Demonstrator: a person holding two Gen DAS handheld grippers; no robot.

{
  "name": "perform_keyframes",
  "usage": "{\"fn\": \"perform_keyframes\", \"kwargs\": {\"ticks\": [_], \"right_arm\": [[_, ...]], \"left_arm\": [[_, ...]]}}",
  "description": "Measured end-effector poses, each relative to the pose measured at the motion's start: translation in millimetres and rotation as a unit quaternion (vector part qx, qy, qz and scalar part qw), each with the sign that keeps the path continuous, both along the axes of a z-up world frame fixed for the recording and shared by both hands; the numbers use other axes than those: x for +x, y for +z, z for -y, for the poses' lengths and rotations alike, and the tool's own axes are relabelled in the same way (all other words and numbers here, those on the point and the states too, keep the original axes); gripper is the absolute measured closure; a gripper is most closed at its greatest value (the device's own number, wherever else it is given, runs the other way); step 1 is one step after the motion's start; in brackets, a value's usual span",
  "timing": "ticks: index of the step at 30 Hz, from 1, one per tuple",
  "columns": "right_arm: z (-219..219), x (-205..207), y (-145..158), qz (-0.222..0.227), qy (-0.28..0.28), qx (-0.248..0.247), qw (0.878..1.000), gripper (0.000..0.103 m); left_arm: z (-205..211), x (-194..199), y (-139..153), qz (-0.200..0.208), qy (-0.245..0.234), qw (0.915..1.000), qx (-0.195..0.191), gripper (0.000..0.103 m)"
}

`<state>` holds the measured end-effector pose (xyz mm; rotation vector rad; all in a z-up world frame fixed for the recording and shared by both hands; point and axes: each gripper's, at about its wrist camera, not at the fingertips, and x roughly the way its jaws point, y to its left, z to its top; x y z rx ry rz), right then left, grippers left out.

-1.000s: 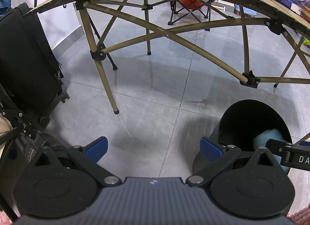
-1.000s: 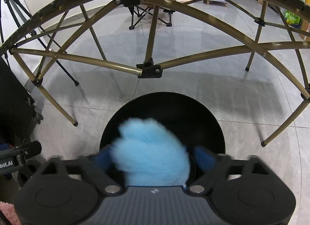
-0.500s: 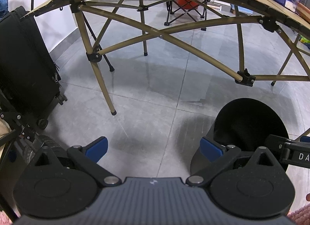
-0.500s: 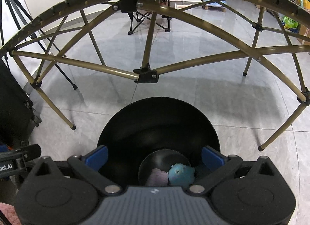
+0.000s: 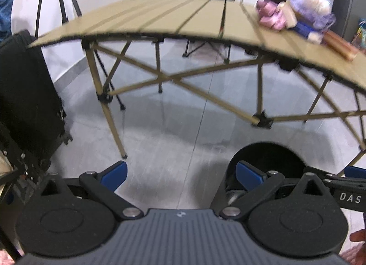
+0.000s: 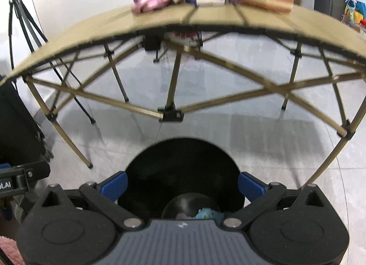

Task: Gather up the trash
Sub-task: 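Bring both tools back up to the items on the table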

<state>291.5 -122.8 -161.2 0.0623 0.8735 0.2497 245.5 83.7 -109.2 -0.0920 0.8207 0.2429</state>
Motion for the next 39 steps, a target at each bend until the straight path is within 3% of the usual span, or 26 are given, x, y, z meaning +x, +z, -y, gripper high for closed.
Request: {"fn": "perform_keyframes", "kwargs": {"ticks": [9,21,30,39], "right_arm": [[23.9,-19.1,49.3,0.082,0.001,0.026,0.996,0.000],[56.1,-17.0,100.5,0.180,-0.016,0.044,0.983,0.000],[75.0,9.5,110.8,0.218,-0.039,0.043,0.974,0.000],[102.7,43.3,109.6,0.244,-0.070,0.056,0.966,0.000]], "left_arm": [[22.5,-12.5,50.3,0.079,-0.018,0.9965,0.018,0.000],[44.8,8.3,93.1,0.140,-0.028,0.9894,0.025,0.000],[56.5,41.5,107.6,0.162,-0.028,0.9861,0.023,0.000],[64.8,83.8,108.2,0.156,-0.026,0.9872,0.021,0.000]]}}
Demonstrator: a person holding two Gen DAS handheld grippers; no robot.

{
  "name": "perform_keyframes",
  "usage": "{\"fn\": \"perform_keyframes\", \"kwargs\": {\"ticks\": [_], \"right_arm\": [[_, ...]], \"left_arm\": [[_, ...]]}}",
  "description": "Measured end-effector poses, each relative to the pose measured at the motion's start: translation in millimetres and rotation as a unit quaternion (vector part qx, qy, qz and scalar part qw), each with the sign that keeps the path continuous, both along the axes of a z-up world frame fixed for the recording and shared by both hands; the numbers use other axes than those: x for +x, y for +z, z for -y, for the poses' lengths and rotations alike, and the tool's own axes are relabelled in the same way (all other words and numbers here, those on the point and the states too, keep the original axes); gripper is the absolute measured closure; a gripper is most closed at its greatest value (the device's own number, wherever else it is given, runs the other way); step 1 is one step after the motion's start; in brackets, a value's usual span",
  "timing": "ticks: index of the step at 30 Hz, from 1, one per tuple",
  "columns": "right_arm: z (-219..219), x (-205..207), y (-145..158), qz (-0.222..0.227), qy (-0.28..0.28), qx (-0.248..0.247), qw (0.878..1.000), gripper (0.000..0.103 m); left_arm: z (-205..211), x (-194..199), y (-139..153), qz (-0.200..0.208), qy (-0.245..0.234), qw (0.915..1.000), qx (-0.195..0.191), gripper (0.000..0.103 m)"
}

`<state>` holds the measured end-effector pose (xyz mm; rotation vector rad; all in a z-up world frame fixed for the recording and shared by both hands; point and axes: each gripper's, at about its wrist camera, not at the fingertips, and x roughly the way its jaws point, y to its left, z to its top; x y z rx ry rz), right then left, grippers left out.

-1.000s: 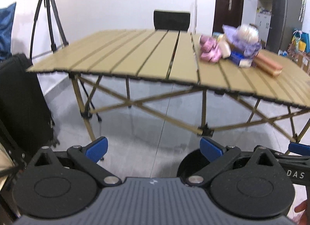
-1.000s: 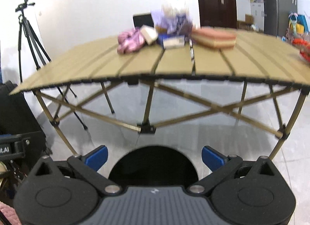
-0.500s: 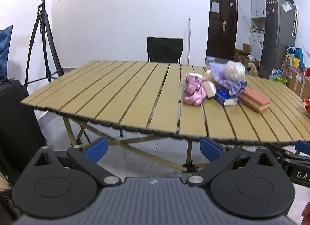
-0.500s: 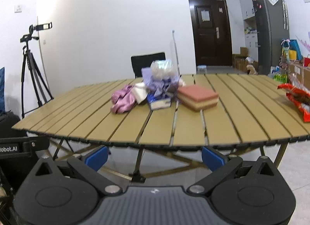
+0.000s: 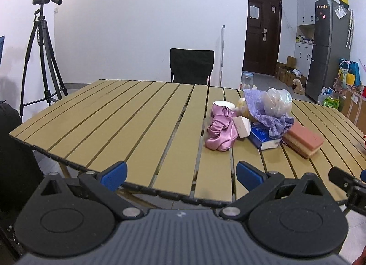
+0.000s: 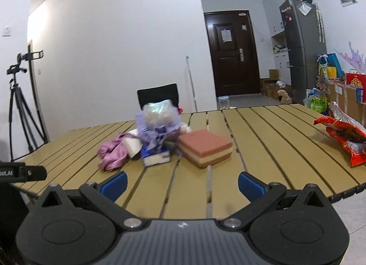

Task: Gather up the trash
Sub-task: 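Bring both tools back up to the items on the table, then close the right gripper on the pink sponge while the left grips the pink satin scrunchie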

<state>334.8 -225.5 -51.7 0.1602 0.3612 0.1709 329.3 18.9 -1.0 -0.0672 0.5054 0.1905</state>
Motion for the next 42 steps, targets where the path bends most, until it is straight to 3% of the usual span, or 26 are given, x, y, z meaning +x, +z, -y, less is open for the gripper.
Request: {"fn": "perform_keyframes", "kwargs": {"ticks": [9,15,32,34,36,42], "right_arm": [[7.8,52.6,2.5,-0.008,-0.003,-0.004,1.000,0.000],[2.8,97.0,5.2,-0.026,0.008,-0.036,0.999,0.000],[-18.2,219.0,-18.5,-0.147,0.055,-0.136,0.978,0.000],[-18.6,227.1,-23.2,-0.160,0.056,-0.140,0.976,0.004],[-14.8,228.3,-22.6,-0.160,0.067,-0.116,0.978,0.022],[-6.6,213.1,-20.9,-0.147,0.053,-0.097,0.983,0.026]], "left_arm": [[6.3,46.2,0.0,-0.011,-0.006,0.9999,-0.004,0.000],[8.9,73.1,-0.3,-0.020,-0.011,0.9997,0.001,0.000],[15.4,143.4,-15.8,-0.067,-0.036,0.9967,0.028,0.000],[17.9,148.7,-18.6,-0.069,-0.040,0.9964,0.030,0.000],[21.9,153.6,-20.9,-0.071,-0.045,0.9958,0.038,0.000],[28.0,170.6,-35.7,-0.081,-0.057,0.9936,0.054,0.000]]}}
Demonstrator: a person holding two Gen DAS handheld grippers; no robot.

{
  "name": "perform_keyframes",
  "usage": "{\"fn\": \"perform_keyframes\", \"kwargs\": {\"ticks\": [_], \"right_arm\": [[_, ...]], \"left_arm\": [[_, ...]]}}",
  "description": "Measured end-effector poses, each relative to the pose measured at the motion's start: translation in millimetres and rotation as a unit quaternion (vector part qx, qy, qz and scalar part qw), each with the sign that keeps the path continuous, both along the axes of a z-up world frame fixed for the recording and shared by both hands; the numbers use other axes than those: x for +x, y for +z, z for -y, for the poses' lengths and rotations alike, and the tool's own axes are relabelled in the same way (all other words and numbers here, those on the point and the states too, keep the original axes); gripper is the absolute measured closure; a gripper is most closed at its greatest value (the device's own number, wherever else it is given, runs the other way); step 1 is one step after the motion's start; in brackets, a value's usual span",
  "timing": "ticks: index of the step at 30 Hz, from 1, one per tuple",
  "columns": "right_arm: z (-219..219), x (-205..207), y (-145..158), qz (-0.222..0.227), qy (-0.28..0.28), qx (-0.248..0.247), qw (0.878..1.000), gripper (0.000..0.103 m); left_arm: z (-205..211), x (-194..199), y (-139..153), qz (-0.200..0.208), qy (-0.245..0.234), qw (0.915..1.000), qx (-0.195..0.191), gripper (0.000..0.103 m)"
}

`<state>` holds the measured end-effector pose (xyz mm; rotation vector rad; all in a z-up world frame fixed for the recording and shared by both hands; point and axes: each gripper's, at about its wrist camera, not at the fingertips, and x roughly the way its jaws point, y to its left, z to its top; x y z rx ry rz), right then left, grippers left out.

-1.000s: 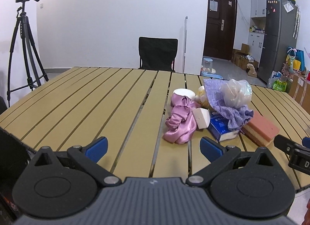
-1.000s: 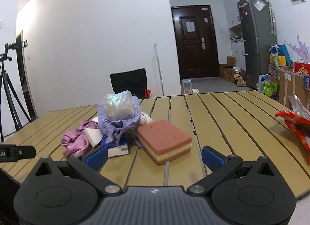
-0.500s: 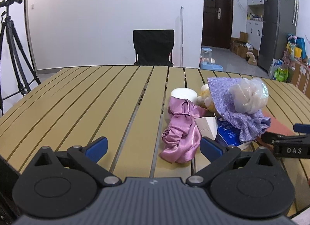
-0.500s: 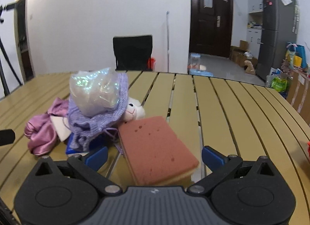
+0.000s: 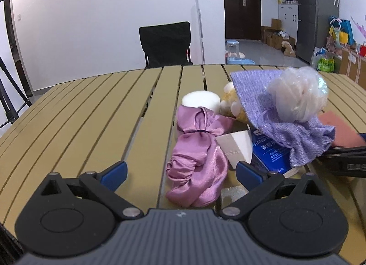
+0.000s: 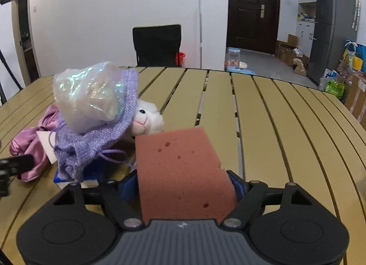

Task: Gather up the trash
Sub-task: 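Close the right gripper on the pink sponge while the left grips the pink satin scrunchie, then carry the pink scrunchie and pink sponge with both grippers over the black bin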

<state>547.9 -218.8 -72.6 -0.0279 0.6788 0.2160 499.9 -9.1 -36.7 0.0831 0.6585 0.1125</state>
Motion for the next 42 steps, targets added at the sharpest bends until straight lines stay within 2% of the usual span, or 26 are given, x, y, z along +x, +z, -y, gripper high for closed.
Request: {"fn": "perform_keyframes", "kwargs": {"ticks": [3,8,9,10,11,13,18,28,37,42], "right_arm": [[5.4,-19.3,3.2,0.020,-0.014,0.009,1.000,0.026],[9.6,-47.0,9.7,0.051,-0.037,0.018,0.998,0.026],[10.1,-50.7,11.4,0.055,-0.040,0.019,0.997,0.026],[11.3,-53.1,12.7,0.059,-0.043,0.022,0.997,0.026],[11.0,-57.8,13.3,0.064,-0.047,0.024,0.997,0.026],[11.8,-63.9,14.3,0.071,-0.050,0.025,0.996,0.026],[9.8,-66.5,8.8,0.070,-0.053,0.029,0.996,0.026],[-0.1,-87.7,7.1,0.074,-0.052,0.034,0.995,0.026],[1.1,-124.2,19.1,0.092,-0.056,0.051,0.993,0.027],[1.0,-150.1,25.5,0.098,-0.056,0.059,0.992,0.027]], "left_arm": [[-1.0,7.2,-5.6,-0.001,0.006,1.0000,0.002,0.001],[-5.8,17.2,-10.3,0.005,-0.003,0.9999,-0.011,0.019],[-6.8,18.8,-11.6,0.006,-0.011,0.9998,-0.015,0.028],[-7.0,21.2,-13.3,0.006,-0.019,0.9996,-0.018,0.048],[-7.5,23.0,-15.4,0.004,-0.028,0.9993,-0.024,0.060],[-9.8,24.2,-17.6,0.006,-0.036,0.9988,-0.032,0.070],[-15.6,18.7,-13.9,0.019,-0.034,0.9988,-0.028,0.076],[-30.9,-5.1,9.6,0.048,-0.025,0.9977,-0.040,0.079],[-43.0,-46.2,36.8,0.072,-0.021,0.9929,-0.092,0.079],[-41.7,-75.4,47.8,0.089,-0.014,0.9914,-0.094,0.079]]}}
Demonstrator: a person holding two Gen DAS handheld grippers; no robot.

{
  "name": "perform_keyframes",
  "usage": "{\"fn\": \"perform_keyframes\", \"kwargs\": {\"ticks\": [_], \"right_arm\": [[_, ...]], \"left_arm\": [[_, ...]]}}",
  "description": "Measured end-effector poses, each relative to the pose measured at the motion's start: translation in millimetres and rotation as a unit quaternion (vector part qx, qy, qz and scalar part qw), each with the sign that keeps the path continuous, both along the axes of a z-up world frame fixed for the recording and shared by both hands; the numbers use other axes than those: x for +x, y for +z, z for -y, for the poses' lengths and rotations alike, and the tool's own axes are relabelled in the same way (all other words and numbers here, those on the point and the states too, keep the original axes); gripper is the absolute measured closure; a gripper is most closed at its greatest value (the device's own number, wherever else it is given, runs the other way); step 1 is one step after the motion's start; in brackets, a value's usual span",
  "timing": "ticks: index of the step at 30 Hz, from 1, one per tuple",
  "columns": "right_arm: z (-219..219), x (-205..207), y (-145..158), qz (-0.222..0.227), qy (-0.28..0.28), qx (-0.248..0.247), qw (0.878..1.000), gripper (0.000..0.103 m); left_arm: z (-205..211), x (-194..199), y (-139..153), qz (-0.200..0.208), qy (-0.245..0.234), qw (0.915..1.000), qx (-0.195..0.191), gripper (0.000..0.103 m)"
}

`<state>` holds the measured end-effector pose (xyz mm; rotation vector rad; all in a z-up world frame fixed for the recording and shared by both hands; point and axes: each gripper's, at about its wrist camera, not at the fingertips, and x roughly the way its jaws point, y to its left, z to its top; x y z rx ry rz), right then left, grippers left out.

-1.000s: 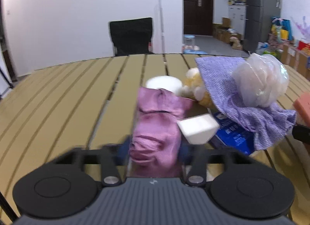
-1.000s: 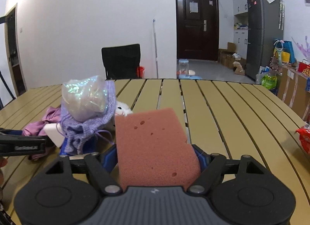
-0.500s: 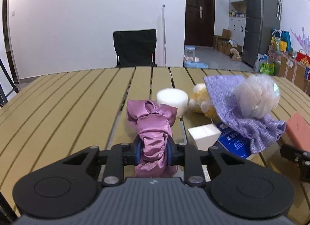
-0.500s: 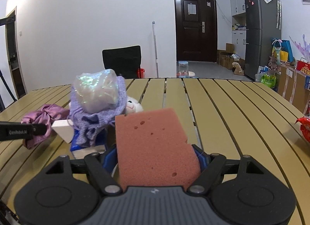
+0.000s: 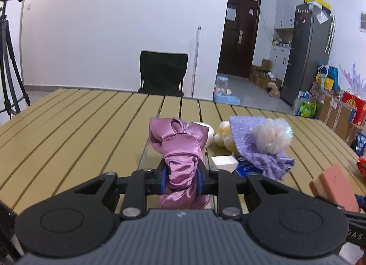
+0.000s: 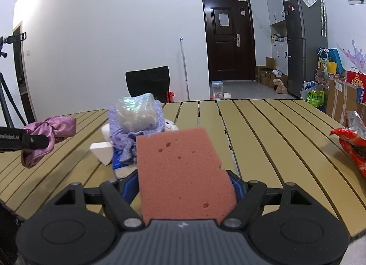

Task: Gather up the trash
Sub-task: 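Carry the pink scrunchie and pink sponge with both grippers over the black bin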

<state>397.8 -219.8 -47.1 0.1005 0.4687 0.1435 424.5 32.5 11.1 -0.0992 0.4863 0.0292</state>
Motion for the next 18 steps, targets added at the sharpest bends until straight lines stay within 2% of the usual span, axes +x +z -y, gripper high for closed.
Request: {"fn": "perform_keyframes", "kwargs": {"ticks": [9,18], "right_arm": [[3.4,-45.7,7.1,-0.001,0.006,0.010,1.000,0.027],[6.9,-98.2,13.1,-0.002,0.013,0.003,1.000,0.027]], "left_arm": [[14.7,-64.9,15.9,0.023,-0.013,0.9996,0.001,0.079],[22.4,-129.5,19.9,0.025,-0.025,0.9994,-0.002,0.079]]}}
